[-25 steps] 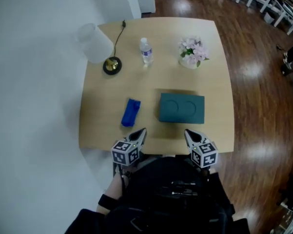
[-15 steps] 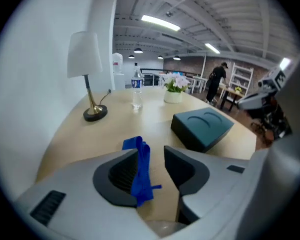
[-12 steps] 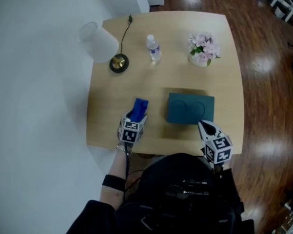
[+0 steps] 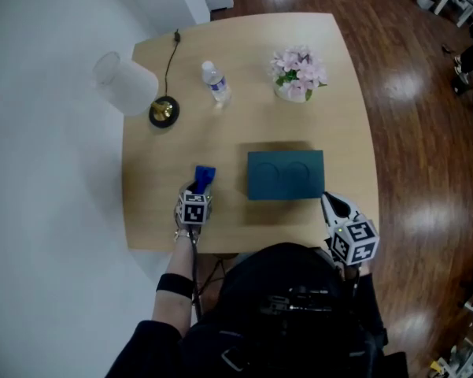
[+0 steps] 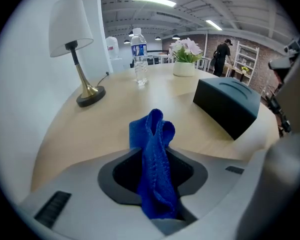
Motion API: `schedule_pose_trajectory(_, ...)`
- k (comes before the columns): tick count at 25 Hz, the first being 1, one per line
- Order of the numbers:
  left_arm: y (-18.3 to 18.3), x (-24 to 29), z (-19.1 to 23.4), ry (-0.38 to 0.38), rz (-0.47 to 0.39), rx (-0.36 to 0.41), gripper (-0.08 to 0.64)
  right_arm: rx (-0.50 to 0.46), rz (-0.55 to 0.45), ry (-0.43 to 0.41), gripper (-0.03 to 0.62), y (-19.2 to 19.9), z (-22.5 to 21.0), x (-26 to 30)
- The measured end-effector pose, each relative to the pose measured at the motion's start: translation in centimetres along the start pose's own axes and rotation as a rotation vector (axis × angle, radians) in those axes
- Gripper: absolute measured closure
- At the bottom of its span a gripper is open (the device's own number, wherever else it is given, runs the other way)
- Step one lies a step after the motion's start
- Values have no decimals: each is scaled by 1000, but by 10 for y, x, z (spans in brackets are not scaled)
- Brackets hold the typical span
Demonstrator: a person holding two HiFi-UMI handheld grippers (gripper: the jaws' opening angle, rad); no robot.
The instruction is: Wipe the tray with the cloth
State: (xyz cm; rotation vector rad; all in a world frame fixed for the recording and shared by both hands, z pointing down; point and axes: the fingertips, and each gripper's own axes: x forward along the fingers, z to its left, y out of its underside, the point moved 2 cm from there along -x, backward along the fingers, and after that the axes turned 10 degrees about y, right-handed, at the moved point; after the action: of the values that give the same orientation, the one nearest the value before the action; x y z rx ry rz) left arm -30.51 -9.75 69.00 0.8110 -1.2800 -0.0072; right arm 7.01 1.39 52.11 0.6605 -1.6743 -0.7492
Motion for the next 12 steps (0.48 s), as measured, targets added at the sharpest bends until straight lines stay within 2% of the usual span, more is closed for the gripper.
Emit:
schedule_pose_trajectory(5, -6, 0, 1, 19, -53, -54, 474, 19, 5, 7, 583, 4, -7, 0)
schedule_pose_trajectory(12, -17, -24, -14, 54, -126, -102, 483, 16, -6, -19, 583, 2, -5, 5)
